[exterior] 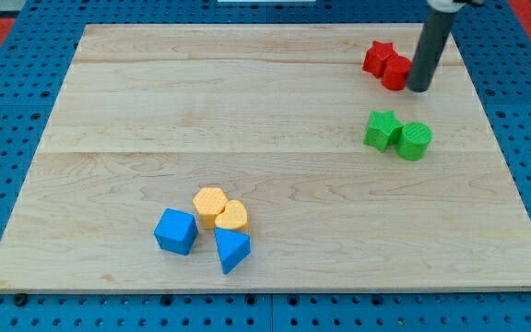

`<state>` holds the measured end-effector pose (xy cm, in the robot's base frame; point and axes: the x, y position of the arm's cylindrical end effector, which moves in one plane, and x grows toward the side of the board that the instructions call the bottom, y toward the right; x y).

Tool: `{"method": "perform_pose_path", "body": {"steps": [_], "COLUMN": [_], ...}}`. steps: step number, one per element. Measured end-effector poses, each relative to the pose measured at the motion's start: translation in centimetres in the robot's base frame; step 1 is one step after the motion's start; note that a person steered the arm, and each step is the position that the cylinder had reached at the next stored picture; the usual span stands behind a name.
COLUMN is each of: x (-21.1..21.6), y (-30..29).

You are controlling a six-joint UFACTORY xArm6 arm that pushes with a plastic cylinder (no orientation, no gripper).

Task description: Move the red blocks vertically above to the green blocks

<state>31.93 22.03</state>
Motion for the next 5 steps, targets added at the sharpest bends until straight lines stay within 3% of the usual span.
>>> {"method": "perform_pose_path", "body": {"steps": [2,4,5], "x": [-6.2,-7.3,-8.9], "y": [-0.3,-10.1,-5.6]}}
